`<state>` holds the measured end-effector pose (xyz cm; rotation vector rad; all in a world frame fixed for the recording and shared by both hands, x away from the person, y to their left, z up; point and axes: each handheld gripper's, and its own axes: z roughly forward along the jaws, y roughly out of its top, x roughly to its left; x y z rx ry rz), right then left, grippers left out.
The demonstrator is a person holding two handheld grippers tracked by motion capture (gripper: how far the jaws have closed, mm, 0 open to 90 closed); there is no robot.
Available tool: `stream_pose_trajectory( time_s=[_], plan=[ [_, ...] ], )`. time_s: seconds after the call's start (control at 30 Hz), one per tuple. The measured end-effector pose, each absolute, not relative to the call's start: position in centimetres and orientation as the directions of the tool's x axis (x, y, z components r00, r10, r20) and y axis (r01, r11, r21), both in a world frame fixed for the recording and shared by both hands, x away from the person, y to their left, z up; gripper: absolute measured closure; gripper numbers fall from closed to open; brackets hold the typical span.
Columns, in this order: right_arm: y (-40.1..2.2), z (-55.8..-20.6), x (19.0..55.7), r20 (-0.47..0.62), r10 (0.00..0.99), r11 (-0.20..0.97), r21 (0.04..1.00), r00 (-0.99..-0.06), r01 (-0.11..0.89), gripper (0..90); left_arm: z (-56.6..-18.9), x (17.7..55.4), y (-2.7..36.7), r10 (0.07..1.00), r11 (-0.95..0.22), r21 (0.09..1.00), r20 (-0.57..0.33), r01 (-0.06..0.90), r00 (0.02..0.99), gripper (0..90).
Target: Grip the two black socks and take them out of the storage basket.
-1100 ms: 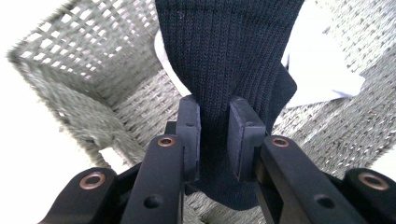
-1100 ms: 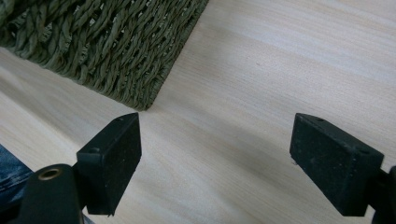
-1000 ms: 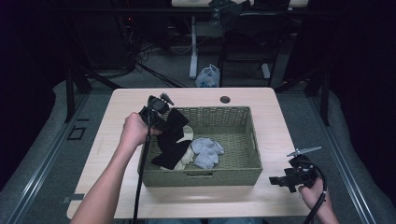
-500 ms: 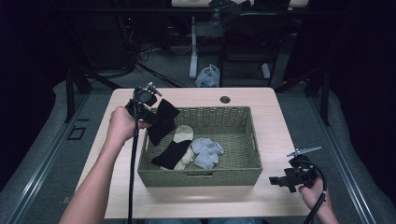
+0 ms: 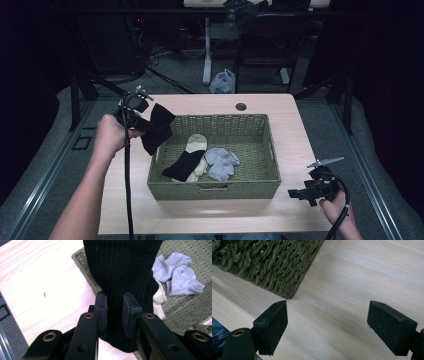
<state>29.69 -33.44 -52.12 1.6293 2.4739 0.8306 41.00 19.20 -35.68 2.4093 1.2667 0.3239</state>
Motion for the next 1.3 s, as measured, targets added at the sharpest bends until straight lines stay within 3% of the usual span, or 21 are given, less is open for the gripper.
stream_pose_trajectory(
  time_s=[0.6, 1.3],
  plan=[
    [-33.4, -52.1, 29.7, 0.231, 0.87, 0.293, 0.469, -0.436, 0.833, 16.5, -37.5, 39.5, 25.2, 0.895, -0.401, 0.439, 0.001, 0.804, 0.446, 77.2],
    [-33.4, -52.1, 29.7, 0.23, 0.87, 0.294, 0.465, -0.435, 0.835, 16.5, -45.0, 37.0, 29.3, 0.957, -0.231, 0.416, -0.063, 0.88, 0.282, 77.2]
  ],
)
